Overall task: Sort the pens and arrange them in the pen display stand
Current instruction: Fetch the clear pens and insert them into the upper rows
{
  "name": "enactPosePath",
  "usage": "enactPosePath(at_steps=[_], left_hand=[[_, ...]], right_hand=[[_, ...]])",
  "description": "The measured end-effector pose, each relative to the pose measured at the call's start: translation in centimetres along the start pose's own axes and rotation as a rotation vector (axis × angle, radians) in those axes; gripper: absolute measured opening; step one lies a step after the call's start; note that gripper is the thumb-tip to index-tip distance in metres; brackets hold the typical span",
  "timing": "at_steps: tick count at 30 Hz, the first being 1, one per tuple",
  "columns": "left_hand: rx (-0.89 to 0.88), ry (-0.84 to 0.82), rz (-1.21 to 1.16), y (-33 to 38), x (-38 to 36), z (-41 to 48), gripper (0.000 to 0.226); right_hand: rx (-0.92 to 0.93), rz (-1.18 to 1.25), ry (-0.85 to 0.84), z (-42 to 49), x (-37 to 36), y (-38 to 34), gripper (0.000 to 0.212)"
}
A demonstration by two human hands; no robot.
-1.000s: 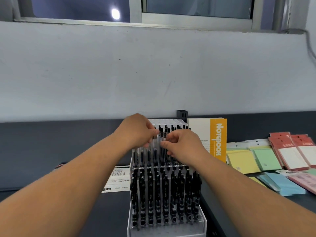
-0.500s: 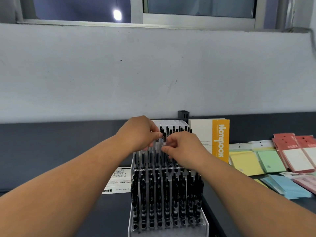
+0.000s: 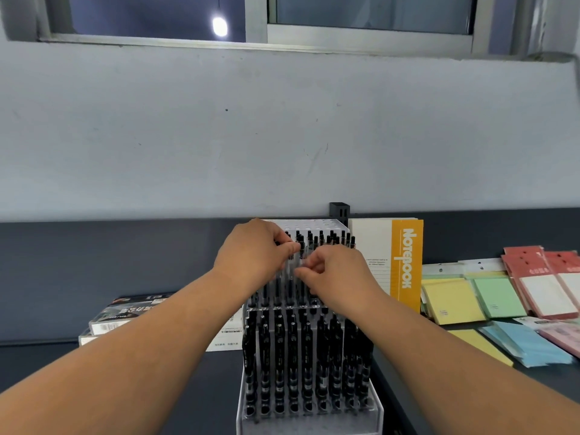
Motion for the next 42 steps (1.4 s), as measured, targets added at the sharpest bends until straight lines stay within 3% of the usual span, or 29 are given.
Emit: enactPosePath(at_steps=[4,7,10,13,16,27,42], left_hand=[[-0.017,0.039,-0.038,-0.2,-0.3,-0.7,0.014],[-0.047,0.174,-0.068,-0.6,-0.1,-1.9,0.021],[-0.066,0.307,-0.115,-1.2,-0.4,-4.4,0.046],[0.004,0.142,-0.188,-2.1,-2.1,-7.4,0.089],[0.072,-0.077,-0.196,-3.0,-3.7,-9.1,0.121],[0.092,-0.058,-0.05,-4.0,-5.7,-8.4,0.128],[0.107,-0.077,0.125,-3.7,-5.6,-10.3,0.128]], right_hand=[[-0.021,0.083,-0.007,-0.9,0.4,0.9,0.021],[-0.04,0.083,0.162,-2.1,1.4,1.7,0.021],[-0.062,0.09,0.28,-3.6,1.7,2.9,0.059],[-0.05,0.221,-0.009,-5.3,0.4,3.7,0.111],[0.0,0.181,-0.206,-6.0,-1.0,4.7,0.132],[-0.022,0.004,-0.221,-5.7,-1.4,4.8,0.128],[0.03,0.001,-0.208,-6.8,-0.8,5.3,0.123]])
Point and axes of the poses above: each hand's wrist, its own z-axis towards the middle knuckle, its own x-axis out of the back of the hand, y = z × x, the point moved 2 cm from there along z, towards the middle knuckle, and after that the axes turned 6 degrees about -y, right-handed, at the moved point
